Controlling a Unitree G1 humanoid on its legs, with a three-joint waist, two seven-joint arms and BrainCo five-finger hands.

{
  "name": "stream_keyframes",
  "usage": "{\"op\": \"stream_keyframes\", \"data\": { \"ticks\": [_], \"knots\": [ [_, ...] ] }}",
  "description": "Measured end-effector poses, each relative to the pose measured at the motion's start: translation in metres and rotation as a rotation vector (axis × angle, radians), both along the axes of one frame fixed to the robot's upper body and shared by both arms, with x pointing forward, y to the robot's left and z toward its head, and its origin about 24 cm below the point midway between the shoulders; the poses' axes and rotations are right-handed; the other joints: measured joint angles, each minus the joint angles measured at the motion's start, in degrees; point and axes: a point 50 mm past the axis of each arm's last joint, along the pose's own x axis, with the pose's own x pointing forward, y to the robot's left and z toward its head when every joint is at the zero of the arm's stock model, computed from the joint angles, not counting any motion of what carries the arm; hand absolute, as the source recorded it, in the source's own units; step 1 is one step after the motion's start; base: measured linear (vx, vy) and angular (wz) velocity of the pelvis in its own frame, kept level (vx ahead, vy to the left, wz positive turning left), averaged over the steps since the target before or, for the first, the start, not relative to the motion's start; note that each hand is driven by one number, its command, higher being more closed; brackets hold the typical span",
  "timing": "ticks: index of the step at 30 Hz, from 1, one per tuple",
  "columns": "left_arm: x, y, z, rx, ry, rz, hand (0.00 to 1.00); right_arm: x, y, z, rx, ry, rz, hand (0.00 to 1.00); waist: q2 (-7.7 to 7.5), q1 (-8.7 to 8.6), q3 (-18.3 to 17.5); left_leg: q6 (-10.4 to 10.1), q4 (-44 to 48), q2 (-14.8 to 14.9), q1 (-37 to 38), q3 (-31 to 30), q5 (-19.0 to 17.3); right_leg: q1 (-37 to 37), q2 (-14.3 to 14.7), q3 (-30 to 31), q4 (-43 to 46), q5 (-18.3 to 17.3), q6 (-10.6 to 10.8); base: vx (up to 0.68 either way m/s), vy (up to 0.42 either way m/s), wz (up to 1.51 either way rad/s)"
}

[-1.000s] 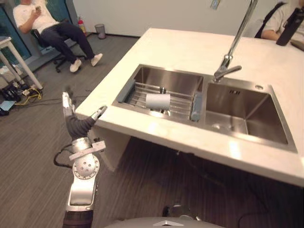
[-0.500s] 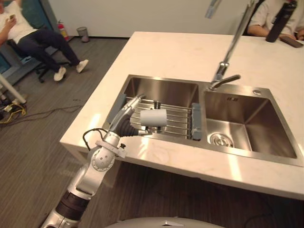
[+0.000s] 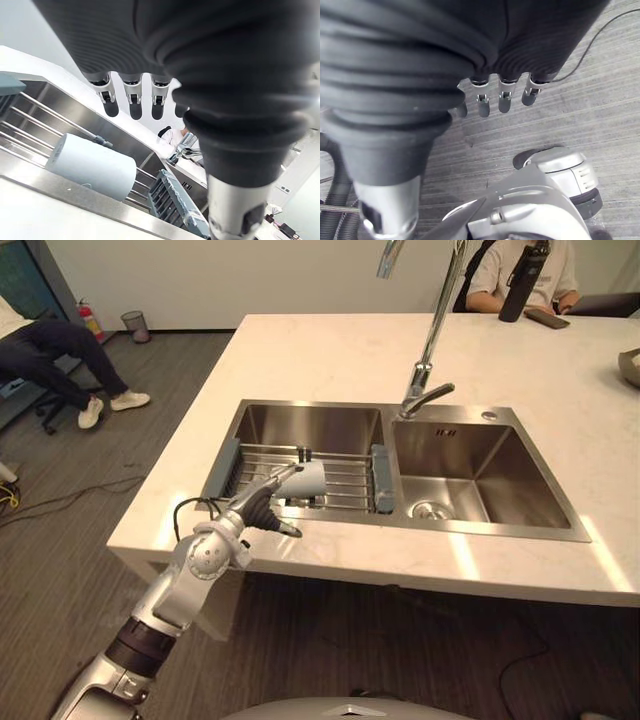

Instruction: Walk over to the sink, pick up the cup, carry it to the dishwasher, place the cup inside the dishwasher, then close the dishwasher door

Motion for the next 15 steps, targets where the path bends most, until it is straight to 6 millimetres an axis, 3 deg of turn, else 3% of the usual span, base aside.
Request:
{"op": "stream_keyframes", "data": {
  "ticks": [8, 15],
  "knots": [
    [0.019, 0.005, 0.01, 0.037, -0.017, 0.049, 0.0, 0.008, 0.0, 0.003, -0.004, -0.035, 0.009, 0.0, -0.13, -1.07, -0.1, 0.4, 0.0, -0.2, 0.5, 1.1, -0.1, 0.4, 0.4, 1.4, -1.1, 1.4, 0.3, 0.05, 0.002, -0.1],
    [0.035, 0.013, 0.023, 0.173, -0.059, 0.088, 0.0, 0.007, 0.0, 0.004, -0.006, -0.039, 0.041, 0.0, -0.15, -2.32, -0.1, 0.3, 0.0, -0.2, 2.0, 2.6, -0.7, 1.2, 0.3, 2.8, -1.4, 1.6, 0.3, -0.02, -0.002, -0.1]
  ]
}}
